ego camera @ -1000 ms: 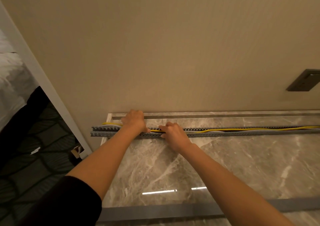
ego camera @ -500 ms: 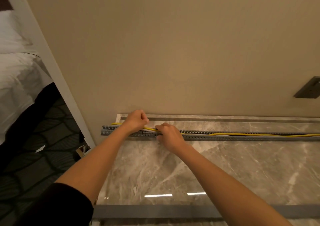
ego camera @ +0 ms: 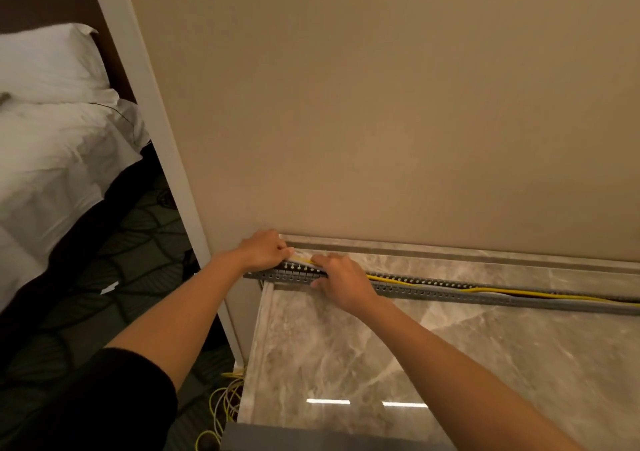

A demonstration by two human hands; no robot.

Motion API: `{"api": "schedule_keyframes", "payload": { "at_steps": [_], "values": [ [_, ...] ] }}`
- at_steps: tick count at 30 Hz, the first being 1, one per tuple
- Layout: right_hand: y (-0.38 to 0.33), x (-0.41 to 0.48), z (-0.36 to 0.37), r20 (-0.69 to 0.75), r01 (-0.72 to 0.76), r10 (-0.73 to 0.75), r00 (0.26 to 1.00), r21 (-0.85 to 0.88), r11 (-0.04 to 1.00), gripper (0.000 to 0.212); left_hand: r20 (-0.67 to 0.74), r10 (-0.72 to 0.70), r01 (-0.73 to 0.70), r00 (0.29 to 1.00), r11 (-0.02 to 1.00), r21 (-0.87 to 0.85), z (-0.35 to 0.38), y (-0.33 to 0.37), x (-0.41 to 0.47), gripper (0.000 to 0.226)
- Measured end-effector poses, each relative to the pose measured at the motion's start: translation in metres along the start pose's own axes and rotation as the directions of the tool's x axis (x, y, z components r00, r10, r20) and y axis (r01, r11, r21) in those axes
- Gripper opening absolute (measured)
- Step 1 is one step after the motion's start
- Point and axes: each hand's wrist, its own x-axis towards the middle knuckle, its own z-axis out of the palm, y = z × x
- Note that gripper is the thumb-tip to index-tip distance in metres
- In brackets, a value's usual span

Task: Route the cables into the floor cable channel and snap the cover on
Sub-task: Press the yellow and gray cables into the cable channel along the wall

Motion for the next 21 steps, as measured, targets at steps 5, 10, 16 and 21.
{"api": "schedule_keyframes", "payload": {
  "at_steps": [5, 10, 16, 21],
  "values": [
    [0.001, 0.001, -0.005, -0.004, 0.009, -0.009, 1.0, -0.011, 1.0, 0.042, 0.028, 0.186, -0.188, 0.982, 0.971, 0.147, -0.012, 0.001, -0.003, 0.042],
    [0.002, 0.002, -0.006, 0.003, 0.013, -0.013, 1.0, -0.011, 1.0, 0.037, -0.068, 0.299, -0.265, 0.952, 0.914, 0.308, -0.011, -0.004, -0.007, 0.044],
    [0.002, 0.002, -0.001, -0.018, 0.023, -0.024, 1.0, -0.031, 0.999, 0.035, -0.177, 0.362, -0.199, 0.915, 0.787, 0.584, -0.004, -0.008, -0.014, 0.055],
    [0.003, 0.001, 0.0, -0.027, 0.027, -0.028, 0.999, -0.045, 0.999, 0.038, -0.386, 0.363, -0.165, 0.848, 0.873, 0.46, 0.009, -0.006, -0.027, 0.044]
  ]
}}
